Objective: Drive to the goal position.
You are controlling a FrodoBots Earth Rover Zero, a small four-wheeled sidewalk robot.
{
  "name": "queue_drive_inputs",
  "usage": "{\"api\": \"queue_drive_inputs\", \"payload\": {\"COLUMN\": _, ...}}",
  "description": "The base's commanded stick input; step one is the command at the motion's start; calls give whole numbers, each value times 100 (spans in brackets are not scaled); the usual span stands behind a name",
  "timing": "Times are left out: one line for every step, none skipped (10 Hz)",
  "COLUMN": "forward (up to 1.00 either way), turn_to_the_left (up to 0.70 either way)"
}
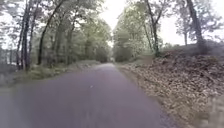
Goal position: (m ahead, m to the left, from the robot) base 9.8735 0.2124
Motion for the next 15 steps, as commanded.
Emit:
{"api": "queue_drive_inputs", "payload": {"forward": 70, "turn_to_the_left": 0}}
{"api": "queue_drive_inputs", "payload": {"forward": 70, "turn_to_the_left": 0}}
{"api": "queue_drive_inputs", "payload": {"forward": 70, "turn_to_the_left": 0}}
{"api": "queue_drive_inputs", "payload": {"forward": 70, "turn_to_the_left": 0}}
{"api": "queue_drive_inputs", "payload": {"forward": 70, "turn_to_the_left": 0}}
{"api": "queue_drive_inputs", "payload": {"forward": 70, "turn_to_the_left": 0}}
{"api": "queue_drive_inputs", "payload": {"forward": 70, "turn_to_the_left": 0}}
{"api": "queue_drive_inputs", "payload": {"forward": 70, "turn_to_the_left": 0}}
{"api": "queue_drive_inputs", "payload": {"forward": 70, "turn_to_the_left": 0}}
{"api": "queue_drive_inputs", "payload": {"forward": 70, "turn_to_the_left": 0}}
{"api": "queue_drive_inputs", "payload": {"forward": 70, "turn_to_the_left": 0}}
{"api": "queue_drive_inputs", "payload": {"forward": 70, "turn_to_the_left": 0}}
{"api": "queue_drive_inputs", "payload": {"forward": 70, "turn_to_the_left": 0}}
{"api": "queue_drive_inputs", "payload": {"forward": 70, "turn_to_the_left": 0}}
{"api": "queue_drive_inputs", "payload": {"forward": 70, "turn_to_the_left": 0}}
